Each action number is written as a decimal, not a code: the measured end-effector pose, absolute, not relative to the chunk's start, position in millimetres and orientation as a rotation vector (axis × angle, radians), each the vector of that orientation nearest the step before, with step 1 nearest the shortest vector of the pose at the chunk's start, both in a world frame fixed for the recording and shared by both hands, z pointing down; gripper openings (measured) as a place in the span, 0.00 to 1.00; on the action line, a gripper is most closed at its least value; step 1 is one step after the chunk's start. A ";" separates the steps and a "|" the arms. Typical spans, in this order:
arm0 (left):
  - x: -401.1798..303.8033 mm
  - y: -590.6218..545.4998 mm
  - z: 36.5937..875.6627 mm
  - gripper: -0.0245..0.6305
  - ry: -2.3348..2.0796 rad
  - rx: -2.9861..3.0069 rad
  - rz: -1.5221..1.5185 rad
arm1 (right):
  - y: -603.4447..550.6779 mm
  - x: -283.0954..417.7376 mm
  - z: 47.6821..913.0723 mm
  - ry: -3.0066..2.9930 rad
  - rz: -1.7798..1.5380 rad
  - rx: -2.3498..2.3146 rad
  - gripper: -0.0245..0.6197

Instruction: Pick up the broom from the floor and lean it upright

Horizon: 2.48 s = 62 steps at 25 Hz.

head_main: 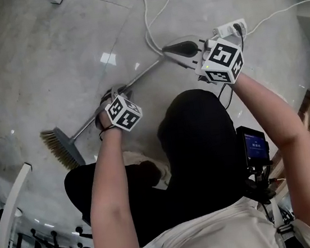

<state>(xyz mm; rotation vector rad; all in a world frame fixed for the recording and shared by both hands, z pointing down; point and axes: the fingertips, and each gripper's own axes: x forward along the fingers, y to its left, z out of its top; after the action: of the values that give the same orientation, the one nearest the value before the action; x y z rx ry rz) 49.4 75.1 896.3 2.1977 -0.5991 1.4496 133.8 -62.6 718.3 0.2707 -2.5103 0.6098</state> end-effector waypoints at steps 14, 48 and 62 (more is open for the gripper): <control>52.7 68.6 920.0 0.16 -0.552 2.194 1.645 | -84.2 148.9 719.0 -2.513 0.520 0.304 0.07; -207.6 104.1 503.1 0.15 -1.966 1.462 0.510 | 32.3 -17.2 293.5 -2.712 0.447 -0.186 0.07; -267.8 64.3 503.7 0.15 -2.099 1.345 0.392 | 53.6 -38.8 323.7 -2.607 0.510 -0.306 0.07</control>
<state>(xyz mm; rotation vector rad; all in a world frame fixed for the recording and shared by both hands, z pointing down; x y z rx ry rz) -267.8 64.3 503.7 1.3447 -2.0988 0.3923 -38.8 53.6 323.7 -0.3057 -2.6065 0.5099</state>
